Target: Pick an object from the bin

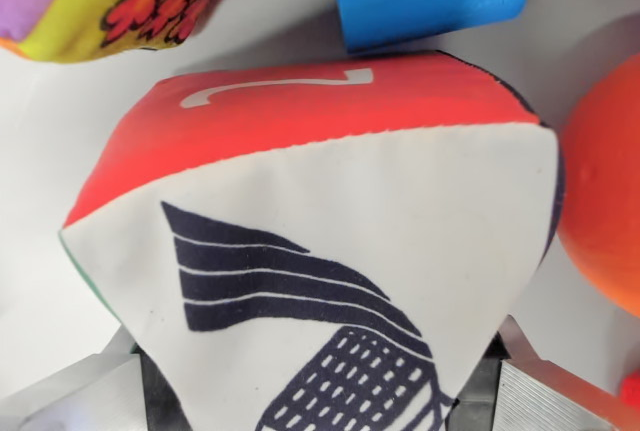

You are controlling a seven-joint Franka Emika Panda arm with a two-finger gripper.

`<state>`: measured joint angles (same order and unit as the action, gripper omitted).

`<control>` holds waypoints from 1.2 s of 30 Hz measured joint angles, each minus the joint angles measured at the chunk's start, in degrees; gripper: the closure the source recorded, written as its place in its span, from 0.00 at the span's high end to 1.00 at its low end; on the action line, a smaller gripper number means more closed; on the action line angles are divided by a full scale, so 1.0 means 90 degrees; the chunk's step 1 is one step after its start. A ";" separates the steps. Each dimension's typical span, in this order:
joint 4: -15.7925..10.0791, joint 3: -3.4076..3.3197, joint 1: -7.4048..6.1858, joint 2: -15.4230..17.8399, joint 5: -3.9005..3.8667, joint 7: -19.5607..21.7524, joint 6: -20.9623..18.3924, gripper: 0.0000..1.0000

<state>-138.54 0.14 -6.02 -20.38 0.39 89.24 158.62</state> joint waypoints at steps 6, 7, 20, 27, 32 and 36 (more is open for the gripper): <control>0.0000 0.0000 0.0000 0.0000 0.0000 0.0000 0.0000 0.00; 0.0000 0.0000 0.0001 0.0000 0.0000 0.0000 0.0000 0.00; -0.0025 0.0000 0.0001 0.0202 0.0000 0.0000 -0.0154 0.00; -0.0055 0.0000 0.0001 0.0477 0.0000 0.0000 -0.0396 0.00; -0.0076 0.0000 0.0001 0.0747 0.0000 0.0000 -0.0640 0.00; -0.0087 0.0000 0.0001 0.0976 0.0000 0.0000 -0.0854 0.00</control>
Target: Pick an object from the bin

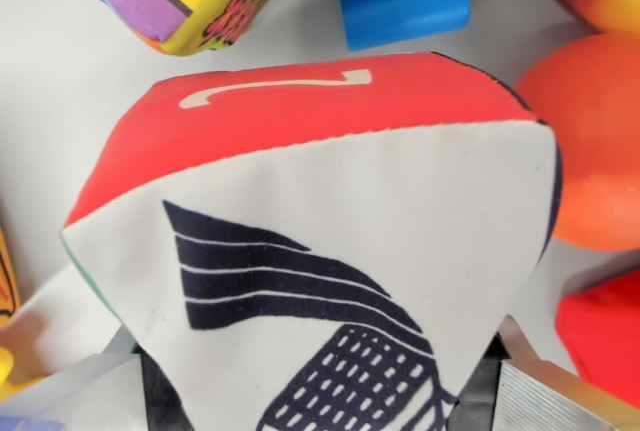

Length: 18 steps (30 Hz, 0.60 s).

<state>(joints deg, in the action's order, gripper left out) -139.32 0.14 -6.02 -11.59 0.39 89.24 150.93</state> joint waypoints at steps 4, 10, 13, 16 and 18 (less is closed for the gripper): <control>-0.0001 0.0000 0.0000 0.0225 0.0000 0.0000 -0.0224 0.00; 0.0013 0.0000 0.0000 0.0616 0.0000 0.0000 -0.0621 0.00; 0.0040 0.0000 0.0000 0.0767 0.0000 0.0000 -0.0804 0.00; 0.0078 0.0000 0.0000 0.0953 0.0000 0.0000 -0.1026 0.00; 0.0110 0.0000 0.0000 0.1066 0.0000 0.0000 -0.1169 0.00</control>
<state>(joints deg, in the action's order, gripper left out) -138.33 0.14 -6.02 -1.99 0.39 89.24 140.41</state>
